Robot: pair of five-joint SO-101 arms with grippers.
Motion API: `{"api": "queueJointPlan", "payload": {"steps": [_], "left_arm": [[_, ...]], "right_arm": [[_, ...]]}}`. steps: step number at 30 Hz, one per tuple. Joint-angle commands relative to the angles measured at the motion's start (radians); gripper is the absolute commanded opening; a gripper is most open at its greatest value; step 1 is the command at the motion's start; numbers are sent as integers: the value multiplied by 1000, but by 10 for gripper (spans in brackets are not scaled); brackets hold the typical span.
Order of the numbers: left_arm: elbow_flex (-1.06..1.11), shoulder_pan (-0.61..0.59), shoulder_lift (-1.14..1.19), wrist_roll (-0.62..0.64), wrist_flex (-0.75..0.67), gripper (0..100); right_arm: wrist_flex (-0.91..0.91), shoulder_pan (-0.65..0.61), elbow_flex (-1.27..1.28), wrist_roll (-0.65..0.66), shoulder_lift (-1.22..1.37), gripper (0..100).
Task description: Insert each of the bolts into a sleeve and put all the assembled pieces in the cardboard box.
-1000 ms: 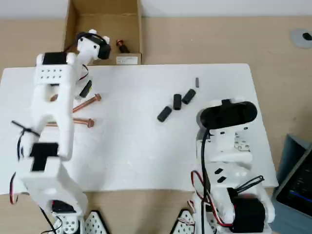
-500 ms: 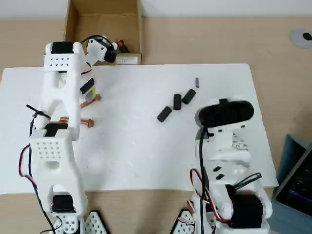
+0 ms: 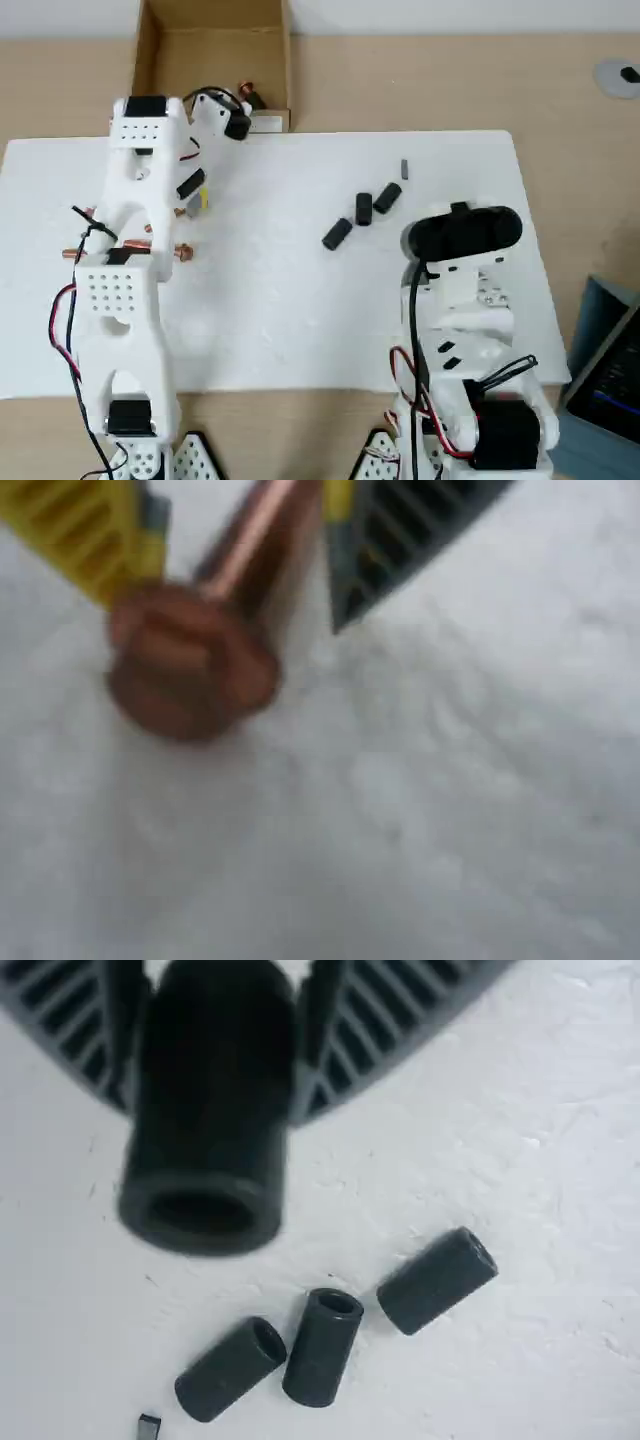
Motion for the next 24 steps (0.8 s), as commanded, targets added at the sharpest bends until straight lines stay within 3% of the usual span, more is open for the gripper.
{"api": "queueJointPlan", "payload": {"steps": [1,10,13,18,24], "left_arm": [[-48,11,8,-6,-23,58],[-46,15,58,2,-17,4],[-49,17,48,72,-9,4],[-192,17,27,147,48,4],[-388,57,-19,152,173,3]], "right_arm": [[-26,8,-1,-3,-4,9],[-26,8,-1,-6,-4,9],[-26,12,-1,-8,-5,9],[-26,13,-5,-9,-12,9],[-26,13,-1,-9,-12,9]]}}
